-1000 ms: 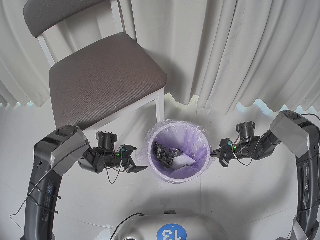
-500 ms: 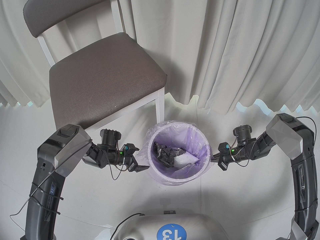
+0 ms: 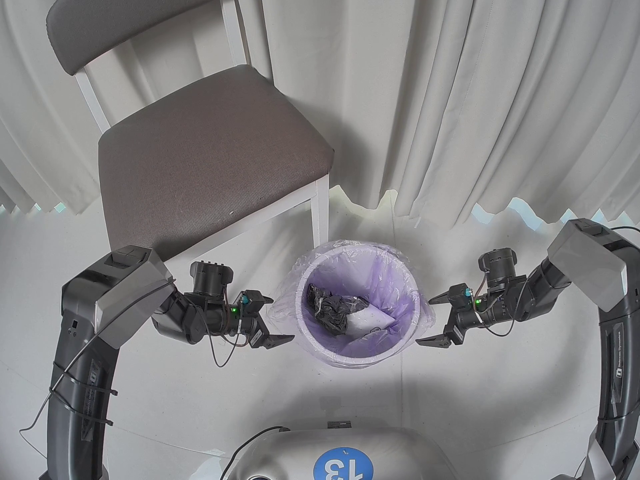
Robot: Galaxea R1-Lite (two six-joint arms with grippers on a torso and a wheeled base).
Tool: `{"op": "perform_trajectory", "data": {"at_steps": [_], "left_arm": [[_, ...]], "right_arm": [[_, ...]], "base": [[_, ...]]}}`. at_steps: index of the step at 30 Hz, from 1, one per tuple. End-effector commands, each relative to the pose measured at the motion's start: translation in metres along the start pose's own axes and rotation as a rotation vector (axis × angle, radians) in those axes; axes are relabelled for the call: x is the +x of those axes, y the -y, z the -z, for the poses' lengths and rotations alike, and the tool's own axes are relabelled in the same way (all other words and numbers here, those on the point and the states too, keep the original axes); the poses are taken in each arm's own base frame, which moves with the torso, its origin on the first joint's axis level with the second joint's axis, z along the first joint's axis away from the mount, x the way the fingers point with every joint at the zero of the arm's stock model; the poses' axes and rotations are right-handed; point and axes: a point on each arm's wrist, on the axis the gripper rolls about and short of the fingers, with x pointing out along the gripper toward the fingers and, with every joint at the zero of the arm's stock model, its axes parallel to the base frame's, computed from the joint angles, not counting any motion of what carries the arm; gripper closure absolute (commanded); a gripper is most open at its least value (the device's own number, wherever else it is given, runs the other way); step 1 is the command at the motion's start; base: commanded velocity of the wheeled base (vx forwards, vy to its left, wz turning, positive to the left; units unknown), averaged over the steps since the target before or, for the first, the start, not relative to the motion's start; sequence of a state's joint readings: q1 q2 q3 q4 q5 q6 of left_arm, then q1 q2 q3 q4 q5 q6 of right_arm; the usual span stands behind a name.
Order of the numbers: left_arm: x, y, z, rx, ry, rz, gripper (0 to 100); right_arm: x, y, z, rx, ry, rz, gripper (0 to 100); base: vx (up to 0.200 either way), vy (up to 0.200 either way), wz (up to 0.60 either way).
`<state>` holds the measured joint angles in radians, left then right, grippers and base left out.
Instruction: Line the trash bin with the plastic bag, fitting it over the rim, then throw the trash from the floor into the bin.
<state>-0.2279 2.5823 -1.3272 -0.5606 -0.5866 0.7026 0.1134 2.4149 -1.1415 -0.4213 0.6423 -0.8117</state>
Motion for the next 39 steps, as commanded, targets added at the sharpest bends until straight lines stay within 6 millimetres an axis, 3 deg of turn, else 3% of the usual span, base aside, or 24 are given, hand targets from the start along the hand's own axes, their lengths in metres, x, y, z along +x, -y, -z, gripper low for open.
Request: {"op": "perform_trajectory", "data": {"at_steps": [1, 5, 12, 18, 30, 39], "left_arm": [[-0.025, 0.015, -0.012, 0.027, 0.040, -0.013, 0], [-0.033, 0.030, -0.013, 0.054, 0.060, -0.017, 0], [-0.051, 0.044, -0.018, 0.075, 0.075, -0.031, 0], [-0.076, 0.059, -0.041, 0.110, 0.111, -0.037, 0], [-0.103, 0.098, -0.082, 0.178, 0.184, 0.008, 0], [-0.128, 0.098, -0.115, 0.154, 0.277, -0.027, 0]], "right_arm": [[-0.057, -0.013, -0.018, -0.021, 0.054, 0.073, 0], [-0.075, -0.024, -0.017, -0.015, 0.075, 0.080, 0], [-0.091, -0.037, -0.017, -0.049, 0.117, 0.126, 0], [-0.117, -0.050, -0.031, -0.065, 0.150, 0.164, 0], [-0.161, -0.072, -0.042, -0.082, 0.243, 0.223, 0], [-0.188, -0.074, -0.060, -0.056, 0.330, 0.308, 0]], "base": [[0.000, 0.000, 0.00], [0.000, 0.000, 0.00], [0.000, 0.000, 0.00], [0.000, 0.000, 0.00], [0.000, 0.000, 0.00], [0.000, 0.000, 0.00]]}}
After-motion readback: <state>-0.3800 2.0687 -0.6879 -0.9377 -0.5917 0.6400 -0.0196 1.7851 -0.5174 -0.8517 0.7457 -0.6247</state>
